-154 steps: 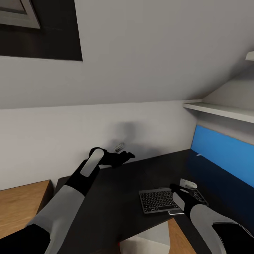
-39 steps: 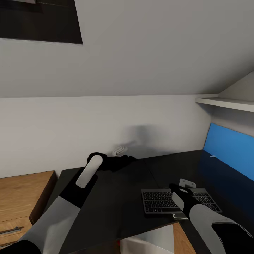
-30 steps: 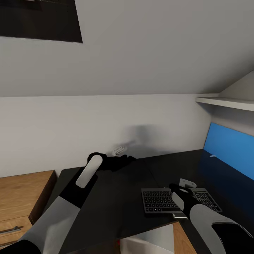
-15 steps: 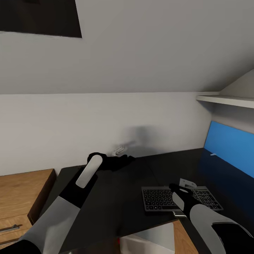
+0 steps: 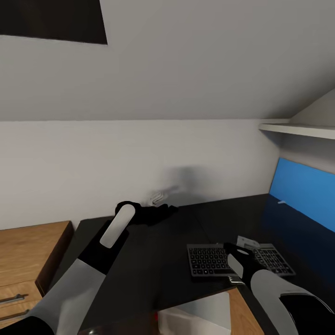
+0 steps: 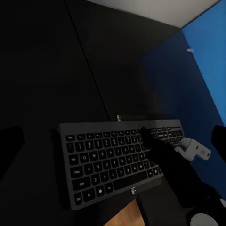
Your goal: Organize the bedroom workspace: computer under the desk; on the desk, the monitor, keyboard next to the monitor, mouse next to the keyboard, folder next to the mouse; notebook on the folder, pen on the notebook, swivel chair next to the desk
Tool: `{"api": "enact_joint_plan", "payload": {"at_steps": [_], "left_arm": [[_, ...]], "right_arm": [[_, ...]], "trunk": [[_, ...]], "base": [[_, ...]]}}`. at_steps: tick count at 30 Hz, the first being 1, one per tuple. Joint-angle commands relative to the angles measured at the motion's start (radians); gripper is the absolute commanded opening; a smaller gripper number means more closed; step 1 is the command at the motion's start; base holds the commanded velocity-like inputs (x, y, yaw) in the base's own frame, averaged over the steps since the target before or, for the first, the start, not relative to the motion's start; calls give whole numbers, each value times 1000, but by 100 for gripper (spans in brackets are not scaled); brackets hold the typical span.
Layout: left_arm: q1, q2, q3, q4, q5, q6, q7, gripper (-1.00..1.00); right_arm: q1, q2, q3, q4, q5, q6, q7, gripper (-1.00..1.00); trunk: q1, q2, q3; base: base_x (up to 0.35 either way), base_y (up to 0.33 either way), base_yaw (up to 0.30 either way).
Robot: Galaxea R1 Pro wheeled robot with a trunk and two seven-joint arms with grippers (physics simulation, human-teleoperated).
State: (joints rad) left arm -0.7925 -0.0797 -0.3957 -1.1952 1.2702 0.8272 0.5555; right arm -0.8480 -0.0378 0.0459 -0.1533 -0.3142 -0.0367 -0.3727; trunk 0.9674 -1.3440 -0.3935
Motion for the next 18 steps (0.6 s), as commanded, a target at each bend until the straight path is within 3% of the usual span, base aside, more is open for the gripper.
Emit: {"api": "enact_joint_plan", "payload": {"at_steps": [1, 18], "left_arm": [[-1, 0, 0, -1, 11, 0, 10, 100], [-2, 0, 0, -1, 11, 1, 11, 100]], "right_arm": [[-1, -1, 5, 1, -10, -3, -2, 100], [0, -3, 3, 1, -12, 3, -3, 100]], "trunk": [[4, -8, -4], [69, -127, -58]], "base": [[0, 0, 0], [0, 0, 0]]}}
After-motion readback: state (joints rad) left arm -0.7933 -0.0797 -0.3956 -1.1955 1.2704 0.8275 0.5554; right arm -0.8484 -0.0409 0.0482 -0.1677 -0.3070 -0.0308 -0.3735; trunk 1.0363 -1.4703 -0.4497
